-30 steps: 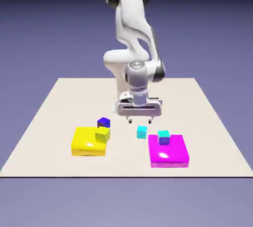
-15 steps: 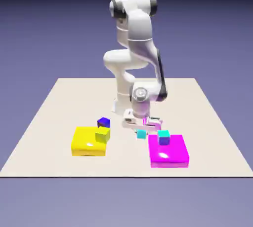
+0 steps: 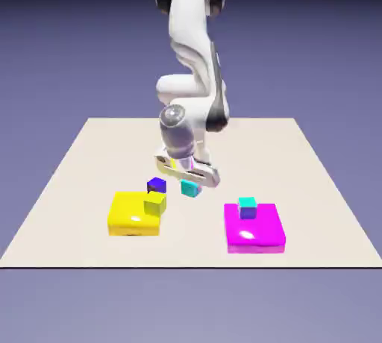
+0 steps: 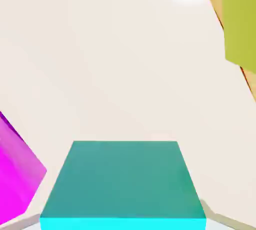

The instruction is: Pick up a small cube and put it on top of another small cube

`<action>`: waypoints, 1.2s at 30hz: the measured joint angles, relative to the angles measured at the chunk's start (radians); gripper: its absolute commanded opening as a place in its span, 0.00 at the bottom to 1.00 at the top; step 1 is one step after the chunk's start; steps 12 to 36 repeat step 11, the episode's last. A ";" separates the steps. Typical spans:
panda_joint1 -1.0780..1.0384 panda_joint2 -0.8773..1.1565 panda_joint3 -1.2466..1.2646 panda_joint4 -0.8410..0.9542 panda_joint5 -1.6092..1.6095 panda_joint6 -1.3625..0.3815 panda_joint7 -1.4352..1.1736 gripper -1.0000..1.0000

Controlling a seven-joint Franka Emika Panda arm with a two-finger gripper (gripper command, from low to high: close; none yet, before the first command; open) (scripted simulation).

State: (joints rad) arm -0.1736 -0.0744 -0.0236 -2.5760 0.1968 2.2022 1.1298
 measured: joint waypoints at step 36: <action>-0.110 0.104 -0.025 0.042 0.017 0.064 0.021 1.00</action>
